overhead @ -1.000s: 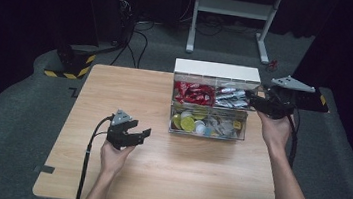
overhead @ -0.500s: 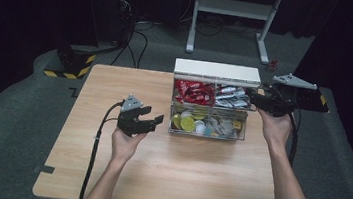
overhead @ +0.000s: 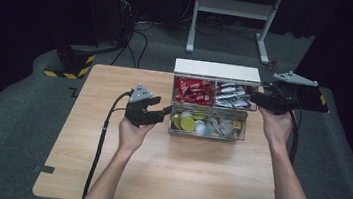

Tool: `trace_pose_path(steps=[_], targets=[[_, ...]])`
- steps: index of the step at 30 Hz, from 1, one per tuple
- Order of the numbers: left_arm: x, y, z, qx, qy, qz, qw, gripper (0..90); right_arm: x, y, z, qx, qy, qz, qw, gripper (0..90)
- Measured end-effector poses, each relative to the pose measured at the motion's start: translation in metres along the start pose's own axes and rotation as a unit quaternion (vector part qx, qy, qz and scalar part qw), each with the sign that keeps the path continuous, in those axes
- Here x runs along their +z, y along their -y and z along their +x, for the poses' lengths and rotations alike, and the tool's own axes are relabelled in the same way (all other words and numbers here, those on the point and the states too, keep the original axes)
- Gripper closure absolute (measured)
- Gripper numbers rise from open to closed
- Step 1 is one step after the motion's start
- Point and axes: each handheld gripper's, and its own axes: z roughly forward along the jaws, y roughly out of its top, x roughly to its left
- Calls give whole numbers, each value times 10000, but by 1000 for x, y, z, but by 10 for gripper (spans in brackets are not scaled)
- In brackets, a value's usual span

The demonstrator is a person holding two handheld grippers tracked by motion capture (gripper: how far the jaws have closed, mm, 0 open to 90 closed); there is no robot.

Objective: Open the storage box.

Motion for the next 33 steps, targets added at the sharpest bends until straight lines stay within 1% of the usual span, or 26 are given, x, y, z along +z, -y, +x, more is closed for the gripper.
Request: trace_pose_path(steps=[1, 4, 5, 6, 7, 8, 9, 10, 11, 14, 16, 17, 22, 24, 25, 26, 28, 30, 33], targets=[[1, -4, -2, 14, 28, -51, 10000, 436, 0, 0, 0, -6, 11, 7, 10000, 368], [2, -10, -3, 43, 32, -102, 9999, 451, 0, 0, 1, -29, 37, 12, 10000, 371], [2, -10, -3, 43, 32, -102, 9999, 454, 0, 0, 1, -29, 37, 12, 10000, 371], [3, -15, -4, 63, 21, -127, 9999, 461, 0, -1, 1, -39, 48, 14, 10000, 383], [3, -15, -4, 63, 21, -127, 9999, 466, 0, -1, 1, -39, 48, 14, 10000, 383], [4, -20, -6, 115, 32, -142, 9998, 472, 0, -1, 0, -9, 50, 27, 10000, 398], [4, -20, -6, 115, 32, -142, 9998, 475, 0, -1, 0, -9, 50, 27, 10000, 398], [4, -24, -8, 150, 50, -159, 9997, 475, 0, -1, 0, -20, 58, 34, 10000, 403], [5, -28, -10, 177, 101, -199, 9996, 488, 0, -1, -1, -45, 61, 38, 10000, 414], [8, -35, -12, 206, 126, -179, 9995, 493, 0, -1, -2, -25, 35, 53, 10000, 423], [9, -37, -13, 208, 140, -193, 9995, 506, 0, -2, -2, -17, 36, 67, 10000, 426], [12, -40, -14, 213, 137, -158, 9996, 508, 1, -2, -2, -36, 66, 82, 9999, 431], [18, -47, -17, 256, 140, -141, 9995, 551, 2, -2, -2, -43, 86, 110, 9999, 434], [22, -51, -20, 408, 80, -82, 9991, 571, 2, -2, -2, -10, 82, 114, 9999, 435], [22, -51, -20, 408, 80, -82, 9991, 579, 2, -2, -2, -6, 88, 111, 9999, 435], [24, -52, -21, 436, 72, -61, 9990, 579, 2, -2, -2, -6, 88, 111, 9999, 435], [29, -55, -23, 499, 44, 8, 9987, 607, 3, -1, -1, 7, 116, 110, 9999, 436], [31, -56, -24, 522, 35, -1, 9986, 629, 5, 0, -3, 24, 92, 104, 9999, 441], [33, -58, -25, 503, 36, 12, 9987, 662, 5, 1, -4, 56, 72, 89, 9999, 443]])
